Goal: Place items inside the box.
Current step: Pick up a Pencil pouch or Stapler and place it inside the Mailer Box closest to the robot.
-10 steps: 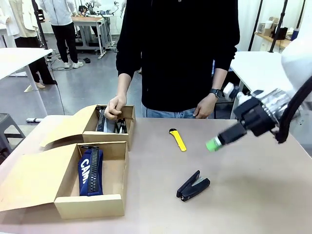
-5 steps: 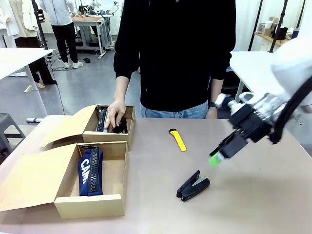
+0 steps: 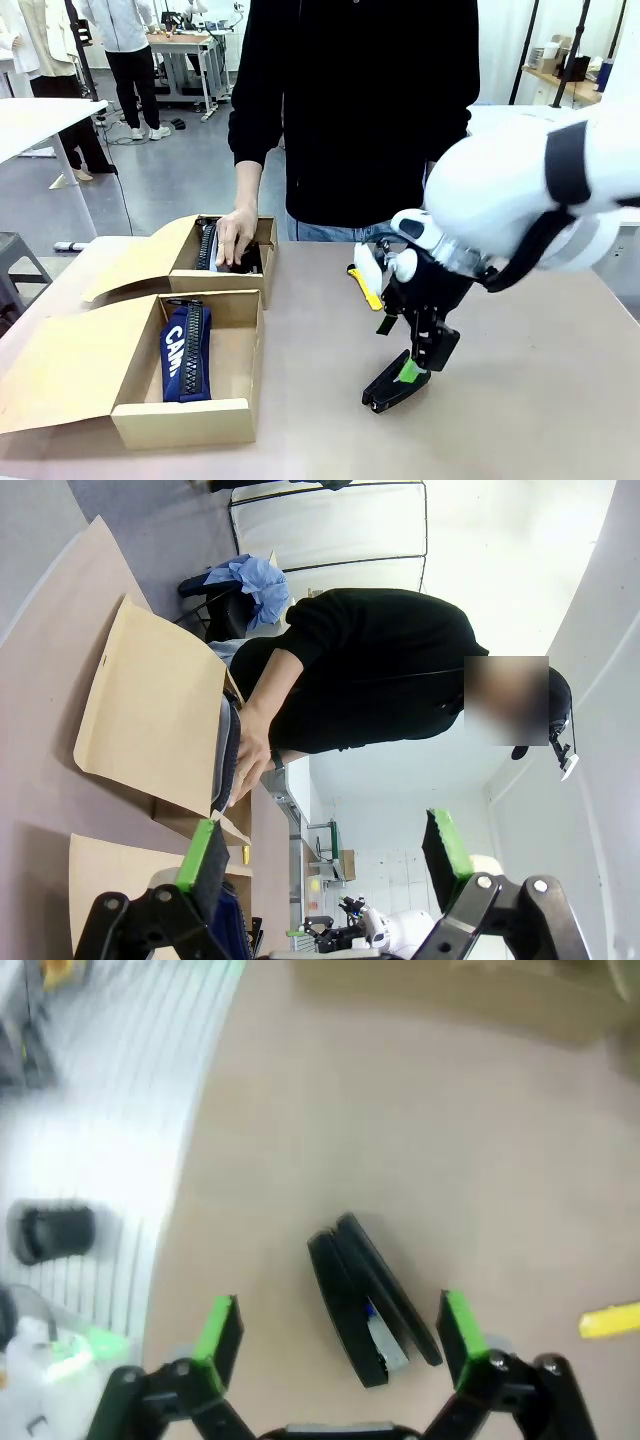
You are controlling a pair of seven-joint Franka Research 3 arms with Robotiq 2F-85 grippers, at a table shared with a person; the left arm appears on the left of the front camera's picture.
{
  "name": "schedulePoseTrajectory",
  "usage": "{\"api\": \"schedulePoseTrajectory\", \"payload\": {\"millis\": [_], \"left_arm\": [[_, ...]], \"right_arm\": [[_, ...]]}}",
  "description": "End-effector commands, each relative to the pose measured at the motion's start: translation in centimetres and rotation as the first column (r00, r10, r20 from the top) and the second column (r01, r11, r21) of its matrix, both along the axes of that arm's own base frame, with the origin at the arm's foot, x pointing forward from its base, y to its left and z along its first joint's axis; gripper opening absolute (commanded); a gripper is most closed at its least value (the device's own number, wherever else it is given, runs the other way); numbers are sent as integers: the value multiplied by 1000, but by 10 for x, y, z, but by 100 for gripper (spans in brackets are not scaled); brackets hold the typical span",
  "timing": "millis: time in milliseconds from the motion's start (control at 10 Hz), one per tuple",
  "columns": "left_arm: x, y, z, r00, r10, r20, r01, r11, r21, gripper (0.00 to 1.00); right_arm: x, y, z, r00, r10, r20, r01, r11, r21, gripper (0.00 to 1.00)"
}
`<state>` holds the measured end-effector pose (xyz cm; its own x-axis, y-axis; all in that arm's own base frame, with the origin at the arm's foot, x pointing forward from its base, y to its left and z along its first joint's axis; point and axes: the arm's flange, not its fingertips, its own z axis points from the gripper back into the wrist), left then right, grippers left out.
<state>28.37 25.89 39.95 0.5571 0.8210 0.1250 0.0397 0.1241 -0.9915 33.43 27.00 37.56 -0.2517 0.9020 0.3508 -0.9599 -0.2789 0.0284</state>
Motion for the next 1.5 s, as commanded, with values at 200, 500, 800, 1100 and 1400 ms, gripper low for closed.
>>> {"api": "schedulePoseTrajectory", "payload": {"millis": [200,500,800,1100,1400], "left_arm": [[-2,-2,1,1000,3,22,-2,1000,-6,100],[-2,-2,1,1000,3,22,-2,1000,-6,100],[-2,-2,1,1000,3,22,-2,1000,-6,100],[-2,-2,1,1000,3,22,-2,1000,-6,100],[-2,-2,1,1000,3,22,-2,1000,-6,100]], "right_arm": [[-7,16,-44,984,51,172,-27,990,-141,100],[-6,20,-62,990,38,133,-12,983,-185,100],[1,17,-77,992,-8,127,32,980,-195,100],[3,16,-80,997,-37,66,50,976,-211,100],[3,15,-78,998,-62,11,63,976,-209,0]]}}
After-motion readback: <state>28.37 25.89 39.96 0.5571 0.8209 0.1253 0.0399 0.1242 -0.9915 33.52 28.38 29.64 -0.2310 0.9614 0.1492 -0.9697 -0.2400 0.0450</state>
